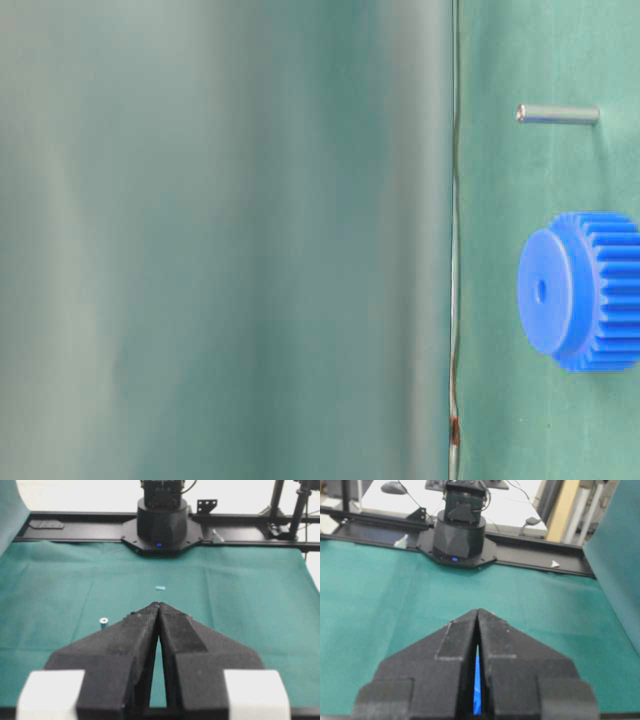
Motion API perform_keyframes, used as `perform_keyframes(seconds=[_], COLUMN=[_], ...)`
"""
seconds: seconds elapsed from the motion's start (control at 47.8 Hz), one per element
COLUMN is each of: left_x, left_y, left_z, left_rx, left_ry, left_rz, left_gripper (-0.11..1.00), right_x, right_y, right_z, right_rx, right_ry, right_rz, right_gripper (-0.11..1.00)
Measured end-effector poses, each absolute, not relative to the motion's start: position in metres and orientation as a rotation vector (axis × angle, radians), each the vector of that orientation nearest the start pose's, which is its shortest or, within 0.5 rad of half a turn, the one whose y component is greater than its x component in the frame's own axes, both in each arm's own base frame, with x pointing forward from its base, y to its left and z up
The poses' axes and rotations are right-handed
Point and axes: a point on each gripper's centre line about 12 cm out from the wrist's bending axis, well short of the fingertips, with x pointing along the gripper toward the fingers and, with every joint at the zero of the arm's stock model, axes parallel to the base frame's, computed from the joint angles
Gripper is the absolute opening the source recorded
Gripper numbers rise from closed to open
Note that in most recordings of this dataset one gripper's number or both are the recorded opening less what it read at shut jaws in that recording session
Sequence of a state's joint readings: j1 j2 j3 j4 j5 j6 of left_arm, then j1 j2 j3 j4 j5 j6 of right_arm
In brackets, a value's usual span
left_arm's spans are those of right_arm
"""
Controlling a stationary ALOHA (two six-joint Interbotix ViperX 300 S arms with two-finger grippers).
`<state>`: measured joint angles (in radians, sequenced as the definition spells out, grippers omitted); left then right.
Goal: Insert the shaft into the center hole of the gear.
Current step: 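Open the right gripper at its start position, then move the open right gripper left over the silver shaft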
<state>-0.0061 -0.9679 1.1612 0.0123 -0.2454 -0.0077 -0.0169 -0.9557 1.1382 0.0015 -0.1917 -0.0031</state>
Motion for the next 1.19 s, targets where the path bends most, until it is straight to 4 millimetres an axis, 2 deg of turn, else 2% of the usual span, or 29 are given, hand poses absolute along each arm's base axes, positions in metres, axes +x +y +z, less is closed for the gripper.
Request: perform_keyframes(seconds=[0.063,0.125,0.209,0.355,0.439,0.543,0.732,0.899,1.024,1.191], left_x=[0.199,0.199,0.199,0.199,0.199,0.199,0.199,0.199,0.199,0.199], left_y=[-0.002,-0.002,-0.002,-0.002,-0.002,-0.002,-0.002,-0.002,-0.002,-0.002], left_z=[0.295,0.295,0.294,0.294,0.294,0.294,0.294,0.294,0.294,0.294], left_rx=[0.004,0.004,0.004,0.004,0.004,0.004,0.004,0.006,0.004,0.004], left_ry=[-0.052,-0.051,-0.049,-0.049,-0.049,-0.049,-0.049,-0.049,-0.049,-0.049], left_rz=[-0.009,-0.009,-0.009,-0.009,-0.011,-0.011,-0.011,-0.011,-0.009,-0.009], left_gripper=[0.0,0.0,0.0,0.0,0.0,0.0,0.0,0.0,0.0,0.0], right_x=[0.203,0.203,0.203,0.203,0.204,0.204,0.207,0.223,0.241,0.264], right_y=[-0.003,-0.004,-0.004,-0.005,-0.008,-0.01,-0.01,-0.014,-0.024,-0.044], right_z=[0.295,0.296,0.296,0.295,0.295,0.295,0.291,0.283,0.27,0.239], right_rx=[-0.002,0.0,0.006,0.021,0.021,0.023,0.023,0.026,0.031,0.062], right_ry=[-0.006,-0.006,-0.002,0.004,0.006,0.007,0.024,0.038,0.08,0.183], right_rz=[-0.017,-0.019,-0.02,-0.028,-0.039,-0.049,-0.049,-0.068,-0.106,-0.18], right_gripper=[0.04,0.13,0.33,0.79,0.95,0.9,0.91,0.91,0.91,0.91])
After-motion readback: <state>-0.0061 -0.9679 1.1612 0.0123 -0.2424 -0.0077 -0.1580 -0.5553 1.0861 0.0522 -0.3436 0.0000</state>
